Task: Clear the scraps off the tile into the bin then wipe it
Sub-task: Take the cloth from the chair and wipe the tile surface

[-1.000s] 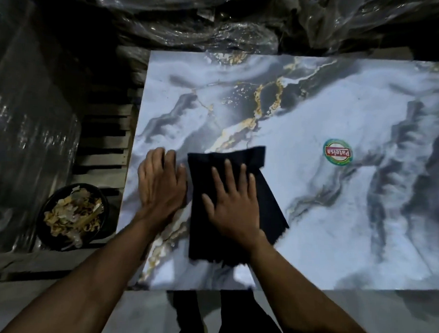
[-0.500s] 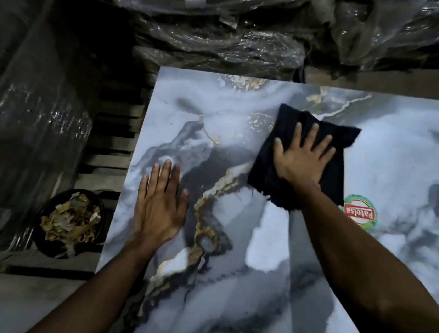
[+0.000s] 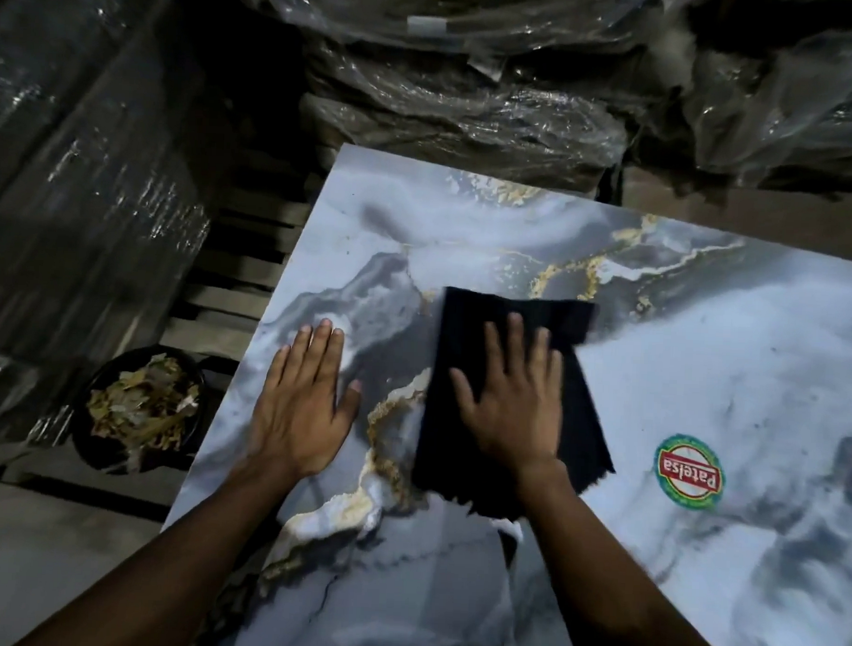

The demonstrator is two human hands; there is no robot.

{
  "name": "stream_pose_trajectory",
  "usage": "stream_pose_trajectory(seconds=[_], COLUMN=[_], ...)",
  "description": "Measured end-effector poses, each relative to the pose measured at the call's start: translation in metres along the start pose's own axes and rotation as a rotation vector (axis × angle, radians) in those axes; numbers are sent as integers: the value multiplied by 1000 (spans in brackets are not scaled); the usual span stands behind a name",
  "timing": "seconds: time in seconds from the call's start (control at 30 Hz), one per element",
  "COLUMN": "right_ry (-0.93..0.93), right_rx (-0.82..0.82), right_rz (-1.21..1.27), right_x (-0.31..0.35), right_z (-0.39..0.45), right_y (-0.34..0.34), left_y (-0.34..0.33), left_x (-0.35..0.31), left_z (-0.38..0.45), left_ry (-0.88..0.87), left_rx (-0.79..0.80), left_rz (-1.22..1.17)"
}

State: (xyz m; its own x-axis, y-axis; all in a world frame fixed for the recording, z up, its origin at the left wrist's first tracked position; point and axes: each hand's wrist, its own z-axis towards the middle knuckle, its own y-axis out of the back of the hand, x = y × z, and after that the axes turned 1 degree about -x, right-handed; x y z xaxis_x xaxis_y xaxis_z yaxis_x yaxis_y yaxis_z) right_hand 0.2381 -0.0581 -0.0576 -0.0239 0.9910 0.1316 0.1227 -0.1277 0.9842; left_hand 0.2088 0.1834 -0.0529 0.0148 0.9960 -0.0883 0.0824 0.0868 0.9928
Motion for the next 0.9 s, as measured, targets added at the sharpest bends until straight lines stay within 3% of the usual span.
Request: stream_pose_trajectory(seconds=[0.17,0.33,0.63,0.8,0.9], right_ry=[-322,-376,34,345,349], right_rx=[12,6,60,57,84], right_rz=[-21,18,-49,11,14], right_x=[-81,-87,48,96,66], right_z=[55,148,240,175,114], right_y=[24,40,30,15,10], left_y=[3,3,-2,-4,-2], left_x=[-4,-4,-2,-2,-2], left_z=[1,-1,-1,-3,-3], left_ry=[12,12,12,7,-1], left_rx=[13,-14,-16,-26,-24], left_rz=[-15,-55,-57,-64,-63])
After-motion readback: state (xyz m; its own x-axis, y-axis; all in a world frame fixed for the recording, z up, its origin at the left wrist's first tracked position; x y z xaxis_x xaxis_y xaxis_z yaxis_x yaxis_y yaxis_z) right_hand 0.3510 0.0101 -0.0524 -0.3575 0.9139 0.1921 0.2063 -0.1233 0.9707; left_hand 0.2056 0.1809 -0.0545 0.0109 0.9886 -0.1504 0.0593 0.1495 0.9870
